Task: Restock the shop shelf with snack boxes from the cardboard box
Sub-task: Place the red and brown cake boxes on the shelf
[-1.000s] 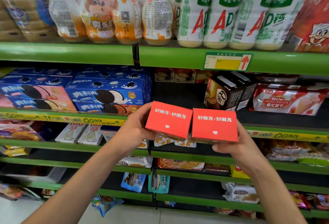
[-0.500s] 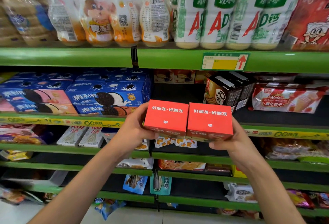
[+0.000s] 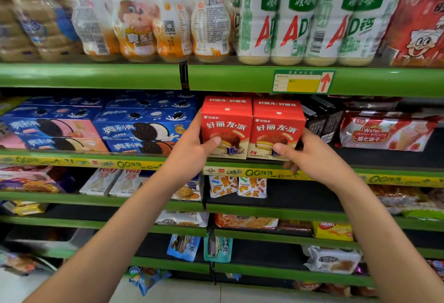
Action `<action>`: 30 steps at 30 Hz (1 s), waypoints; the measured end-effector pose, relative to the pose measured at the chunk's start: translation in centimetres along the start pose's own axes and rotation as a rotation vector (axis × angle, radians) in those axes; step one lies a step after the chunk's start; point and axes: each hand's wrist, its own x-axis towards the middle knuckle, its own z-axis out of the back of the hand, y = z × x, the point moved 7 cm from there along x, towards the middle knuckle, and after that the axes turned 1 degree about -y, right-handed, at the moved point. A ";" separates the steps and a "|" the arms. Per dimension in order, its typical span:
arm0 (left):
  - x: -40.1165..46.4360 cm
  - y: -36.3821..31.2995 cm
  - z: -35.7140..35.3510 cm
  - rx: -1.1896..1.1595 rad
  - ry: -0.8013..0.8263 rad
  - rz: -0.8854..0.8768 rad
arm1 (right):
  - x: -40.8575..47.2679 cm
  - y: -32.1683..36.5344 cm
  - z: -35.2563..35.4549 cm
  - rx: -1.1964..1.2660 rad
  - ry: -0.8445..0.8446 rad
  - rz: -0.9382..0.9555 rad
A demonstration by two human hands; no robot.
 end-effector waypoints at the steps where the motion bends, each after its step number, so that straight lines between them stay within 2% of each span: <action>1: 0.4 0.1 -0.2 0.002 -0.030 0.013 | 0.4 -0.1 0.1 -0.033 -0.003 -0.013; 5: 1.6 1.1 -1.2 -0.019 -0.149 0.075 | 1.5 -1.1 -0.4 -0.187 -0.004 -0.082; 10: 1.3 2.2 -2.2 0.106 -0.252 0.093 | 2.3 -1.6 -1.7 -0.364 -0.076 -0.117; 14: 1.0 2.6 -3.1 0.245 -0.207 0.122 | 2.0 -1.9 -1.6 -0.476 -0.233 -0.118; 17: 0.5 2.7 -3.0 0.281 -0.137 0.167 | 1.9 -1.9 -1.4 -0.573 -0.273 -0.129; 20: -1.5 2.5 -2.8 0.323 -0.061 0.178 | 0.9 -1.7 -0.8 -0.527 -0.318 -0.083; 22: -3.1 1.7 -2.3 0.379 -0.078 0.114 | -0.3 -1.3 -0.5 -0.467 -0.393 -0.026; 24: -4.3 0.3 -2.1 0.451 -0.136 -0.020 | -1.5 -0.5 -0.8 -0.456 -0.448 0.097; 26: -4.6 -0.8 -3.0 0.519 -0.113 -0.142 | -2.0 0.1 -1.4 -0.490 -0.441 0.189; 30: -2.7 -1.2 -5.4 0.820 -0.024 -0.258 | -1.7 0.9 -3.3 -0.703 -0.380 0.218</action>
